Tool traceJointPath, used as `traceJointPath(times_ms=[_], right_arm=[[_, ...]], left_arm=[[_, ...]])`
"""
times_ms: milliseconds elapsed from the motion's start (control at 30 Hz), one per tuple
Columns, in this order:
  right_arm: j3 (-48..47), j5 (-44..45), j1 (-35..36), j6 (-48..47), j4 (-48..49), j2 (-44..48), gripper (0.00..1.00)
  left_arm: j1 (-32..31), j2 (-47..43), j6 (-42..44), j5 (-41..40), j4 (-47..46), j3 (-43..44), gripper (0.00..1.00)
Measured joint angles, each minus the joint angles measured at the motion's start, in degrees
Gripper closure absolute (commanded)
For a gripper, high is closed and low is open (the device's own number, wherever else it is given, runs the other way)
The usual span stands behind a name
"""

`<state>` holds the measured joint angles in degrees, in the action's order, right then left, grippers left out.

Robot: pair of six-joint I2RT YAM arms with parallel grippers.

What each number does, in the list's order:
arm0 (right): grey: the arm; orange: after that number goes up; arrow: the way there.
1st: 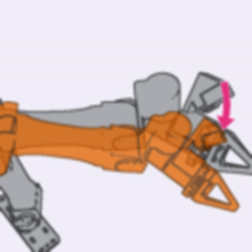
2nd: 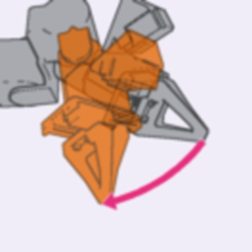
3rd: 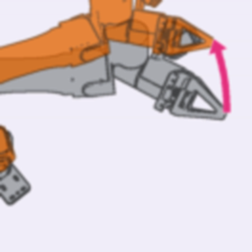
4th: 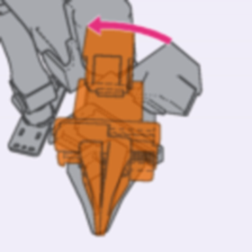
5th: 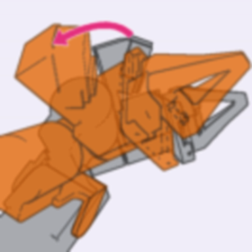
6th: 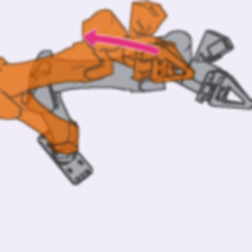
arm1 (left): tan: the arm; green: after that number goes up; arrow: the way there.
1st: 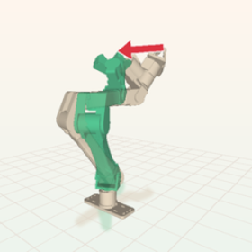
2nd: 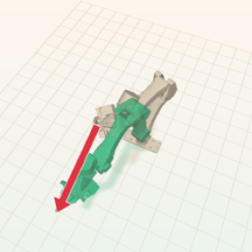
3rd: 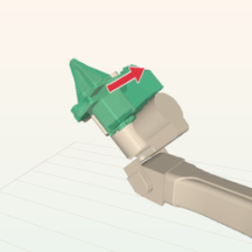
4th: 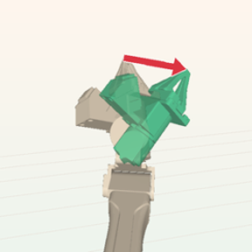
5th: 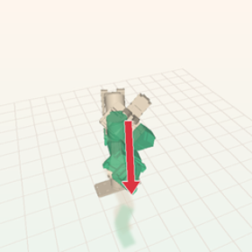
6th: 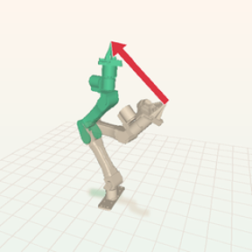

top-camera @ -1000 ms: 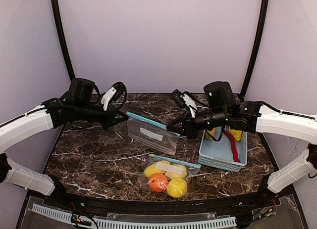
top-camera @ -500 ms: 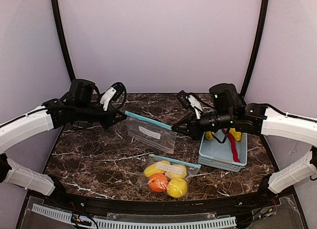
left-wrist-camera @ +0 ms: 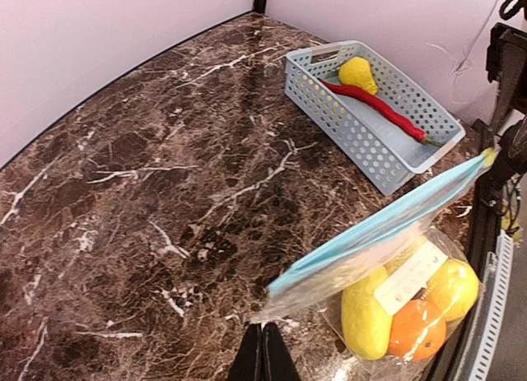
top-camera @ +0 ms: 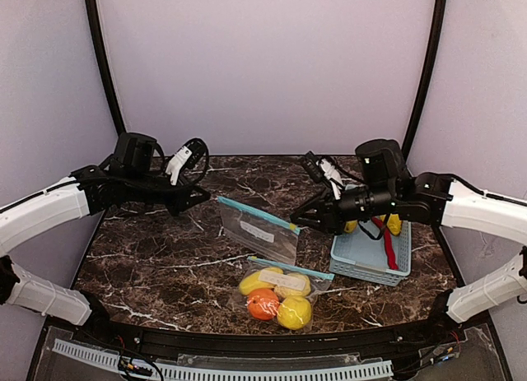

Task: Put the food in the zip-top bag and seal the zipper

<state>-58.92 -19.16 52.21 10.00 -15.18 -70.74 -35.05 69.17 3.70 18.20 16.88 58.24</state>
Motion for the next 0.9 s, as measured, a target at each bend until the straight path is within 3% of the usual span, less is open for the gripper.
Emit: traceJointPath(times_ms=[100, 300, 333, 400, 467, 600, 767, 900], right_arm=[[-0.17, -2.36, -0.09, -0.13, -1.51, 0.13, 0.56], [-2.23, -4.55, 0.48, -0.96, -2.64, -1.55, 0.55], [-2.67, -4.63, 0.57, -1.09, -2.58, -2.16, 0.54], [-3.37, -4.46, 0.66, -1.2, -2.51, -3.67, 0.49], [-3.63, -3.19, 0.66, -1.18, -2.51, -5.25, 0.41], [-3.82, 0.2, 0.68, -0.94, -2.71, -8.17, 0.35], [-6.54, 3.58, 0.98, -2.05, -3.43, -13.7, 0.34], [-11.1, 5.14, 1.11, -6.67, -5.95, -20.65, 0.3]], left_arm=[[0.9, 0.0, 0.72, 5.35, -0.09, -0.79, 0.99], [-3.45, 0.0, 3.41, 13.03, -0.07, -1.51, 0.98], [-4.0, 0.0, 3.65, 13.35, -0.04, -1.51, 0.95], [-4.98, 0.09, 4.26, 13.73, -0.04, -1.51, 0.76], [-5.11, 0.44, 4.39, 13.07, 0.13, -1.44, 0.69], [-5.07, 2.67, 3.54, 9.68, 1.22, -1.03, 0.49], [-2.84, 3.89, -0.46, 5.7, 1.55, -0.96, 0.36], [2.49, 2.67, -6.05, 4.2, -1.01, -1.33, 0.27]])
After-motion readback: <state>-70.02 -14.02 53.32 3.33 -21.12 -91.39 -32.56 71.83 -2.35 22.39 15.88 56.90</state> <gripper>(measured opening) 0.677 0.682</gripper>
